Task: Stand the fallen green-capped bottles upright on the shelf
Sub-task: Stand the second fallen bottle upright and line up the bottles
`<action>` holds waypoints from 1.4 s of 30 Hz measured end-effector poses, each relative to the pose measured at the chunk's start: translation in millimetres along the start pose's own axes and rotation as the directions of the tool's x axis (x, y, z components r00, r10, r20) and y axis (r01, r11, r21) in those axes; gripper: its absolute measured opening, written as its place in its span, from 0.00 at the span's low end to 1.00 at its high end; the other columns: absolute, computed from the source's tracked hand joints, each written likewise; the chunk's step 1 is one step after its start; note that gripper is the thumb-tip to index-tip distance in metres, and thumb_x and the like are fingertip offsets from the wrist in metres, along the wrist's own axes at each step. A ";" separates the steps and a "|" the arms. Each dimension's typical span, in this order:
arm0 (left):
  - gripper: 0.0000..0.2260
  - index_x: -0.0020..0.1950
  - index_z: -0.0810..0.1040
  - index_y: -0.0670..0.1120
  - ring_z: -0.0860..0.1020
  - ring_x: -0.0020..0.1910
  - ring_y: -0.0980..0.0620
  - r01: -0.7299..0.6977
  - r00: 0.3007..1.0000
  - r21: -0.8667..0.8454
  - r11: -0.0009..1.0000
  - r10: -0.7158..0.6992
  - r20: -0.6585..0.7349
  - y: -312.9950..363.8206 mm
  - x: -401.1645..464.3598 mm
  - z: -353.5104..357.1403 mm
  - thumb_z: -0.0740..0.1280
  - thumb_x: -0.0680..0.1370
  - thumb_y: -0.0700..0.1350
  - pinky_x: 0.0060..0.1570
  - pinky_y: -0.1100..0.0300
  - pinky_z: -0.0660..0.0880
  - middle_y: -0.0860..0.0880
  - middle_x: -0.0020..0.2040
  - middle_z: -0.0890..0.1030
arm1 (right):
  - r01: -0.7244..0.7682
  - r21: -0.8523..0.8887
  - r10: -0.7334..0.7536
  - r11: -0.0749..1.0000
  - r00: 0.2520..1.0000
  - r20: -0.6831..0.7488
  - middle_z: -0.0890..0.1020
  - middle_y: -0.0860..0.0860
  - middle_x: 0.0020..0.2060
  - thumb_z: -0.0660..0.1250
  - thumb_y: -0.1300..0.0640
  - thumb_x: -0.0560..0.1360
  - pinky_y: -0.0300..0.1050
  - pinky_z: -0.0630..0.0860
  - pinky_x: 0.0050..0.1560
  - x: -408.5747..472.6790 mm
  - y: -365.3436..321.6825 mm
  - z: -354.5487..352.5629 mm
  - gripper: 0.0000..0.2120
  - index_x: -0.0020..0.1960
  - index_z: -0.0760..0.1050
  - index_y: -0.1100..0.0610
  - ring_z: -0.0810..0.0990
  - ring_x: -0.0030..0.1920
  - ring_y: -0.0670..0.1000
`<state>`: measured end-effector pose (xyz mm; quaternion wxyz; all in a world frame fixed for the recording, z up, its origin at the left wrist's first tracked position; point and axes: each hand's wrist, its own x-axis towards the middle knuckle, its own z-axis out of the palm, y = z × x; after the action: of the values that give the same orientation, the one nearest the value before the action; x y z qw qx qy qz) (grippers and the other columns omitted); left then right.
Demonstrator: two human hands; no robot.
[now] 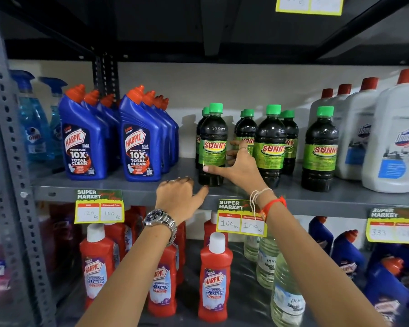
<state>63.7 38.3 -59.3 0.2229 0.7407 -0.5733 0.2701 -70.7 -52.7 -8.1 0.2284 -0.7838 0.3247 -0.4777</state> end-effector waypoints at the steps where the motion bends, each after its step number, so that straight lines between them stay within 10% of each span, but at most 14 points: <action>1: 0.26 0.46 0.78 0.46 0.78 0.43 0.49 0.003 1.000 -0.009 1.000 -0.003 0.007 -0.7 0.3 0.0 0.48 0.74 0.63 0.40 0.57 0.64 0.49 0.42 0.80 | 0.032 -0.021 -0.033 0.999 0.998 -0.057 0.77 0.49 0.50 0.79 0.42 0.58 0.39 0.76 0.49 -7.2 0.0 -4.0 0.44 0.66 0.62 0.56 0.78 0.49 0.47; 4: 0.29 0.49 0.77 0.46 0.79 0.45 0.49 0.012 1.000 -0.012 1.000 -0.011 0.022 -0.3 1.7 0.0 0.46 0.73 0.64 0.40 0.57 0.64 0.48 0.45 0.82 | 0.080 -0.001 -0.078 0.997 0.961 -0.265 0.78 0.43 0.39 0.78 0.47 0.63 0.31 0.72 0.37 -29.2 10.6 -22.6 0.29 0.57 0.66 0.47 0.78 0.37 0.42; 10: 0.40 0.75 0.54 0.46 0.77 0.33 0.52 0.255 0.955 -0.230 0.939 -0.207 0.212 10.2 15.3 -13.1 0.46 0.71 0.71 0.38 0.56 0.69 0.51 0.33 0.79 | 0.008 -0.052 -0.032 0.999 0.878 -0.478 0.75 0.53 0.48 0.77 0.59 0.64 0.52 0.79 0.47 -45.7 36.2 -68.6 0.24 0.55 0.70 0.54 0.74 0.43 0.50; 15: 0.44 0.74 0.55 0.46 0.73 0.64 0.46 0.355 0.930 -0.596 0.720 -0.207 0.305 17.2 39.8 -10.2 0.69 0.66 0.62 0.59 0.53 0.68 0.48 0.68 0.73 | -0.062 -0.122 0.028 0.991 0.965 -0.262 0.71 0.61 0.61 0.81 0.59 0.60 0.55 0.72 0.63 -35.1 52.3 -80.9 0.43 0.67 0.62 0.65 0.71 0.62 0.59; 21: 0.33 0.64 0.72 0.50 0.75 0.62 0.48 0.359 0.903 -0.652 0.667 -0.073 0.423 14.5 49.7 -3.8 0.76 0.62 0.56 0.66 0.48 0.68 0.48 0.63 0.78 | -0.200 -0.028 0.199 0.979 0.979 -0.043 0.72 0.60 0.67 0.80 0.56 0.63 0.47 0.67 0.67 -24.7 66.2 -88.0 0.49 0.74 0.53 0.62 0.71 0.68 0.58; 42: 0.32 0.66 0.71 0.46 0.75 0.62 0.46 0.386 0.903 -0.674 0.629 -0.110 0.415 8.3 52.2 -0.3 0.75 0.65 0.49 0.67 0.46 0.67 0.44 0.64 0.77 | -0.182 -0.060 0.181 0.981 0.983 -0.030 0.78 0.59 0.60 0.78 0.53 0.65 0.47 0.72 0.58 -15.3 56.7 -68.6 0.36 0.65 0.64 0.62 0.77 0.60 0.59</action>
<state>65.8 -1.6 -24.8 0.4397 0.6920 -0.5523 -0.1510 -153.8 -83.7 -25.1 0.2425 -0.7519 0.4122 -0.4539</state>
